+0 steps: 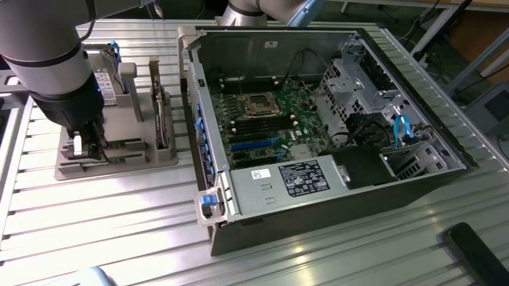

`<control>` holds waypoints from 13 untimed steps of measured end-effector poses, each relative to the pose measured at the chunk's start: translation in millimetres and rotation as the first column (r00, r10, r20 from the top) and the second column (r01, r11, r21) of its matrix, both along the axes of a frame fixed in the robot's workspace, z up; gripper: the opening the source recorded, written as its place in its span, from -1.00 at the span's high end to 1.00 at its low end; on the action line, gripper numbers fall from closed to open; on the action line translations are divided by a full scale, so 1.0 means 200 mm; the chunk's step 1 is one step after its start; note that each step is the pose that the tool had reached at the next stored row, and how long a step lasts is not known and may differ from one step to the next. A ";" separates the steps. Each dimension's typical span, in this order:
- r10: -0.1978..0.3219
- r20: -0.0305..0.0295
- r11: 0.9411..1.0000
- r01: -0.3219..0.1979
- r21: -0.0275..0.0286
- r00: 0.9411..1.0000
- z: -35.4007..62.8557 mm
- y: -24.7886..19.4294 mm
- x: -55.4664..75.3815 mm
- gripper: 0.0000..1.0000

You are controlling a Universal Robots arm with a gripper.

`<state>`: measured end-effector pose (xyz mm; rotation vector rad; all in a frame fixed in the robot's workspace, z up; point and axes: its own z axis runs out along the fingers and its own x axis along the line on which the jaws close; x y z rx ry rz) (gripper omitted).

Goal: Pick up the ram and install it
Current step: 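Pick up the ram and move it above insertion slot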

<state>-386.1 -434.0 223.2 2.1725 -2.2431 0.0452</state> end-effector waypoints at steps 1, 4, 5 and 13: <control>0.000 0.000 1.000 0.000 0.000 1.000 -0.004 0.000 0.00 0.29; 0.000 0.000 1.000 0.000 0.000 1.000 -0.016 0.000 0.00 0.29; 0.000 0.000 1.000 0.000 0.000 1.000 -0.024 0.000 0.00 0.29; 0.000 0.000 1.000 0.000 0.000 1.000 -0.082 -0.003 0.00 0.29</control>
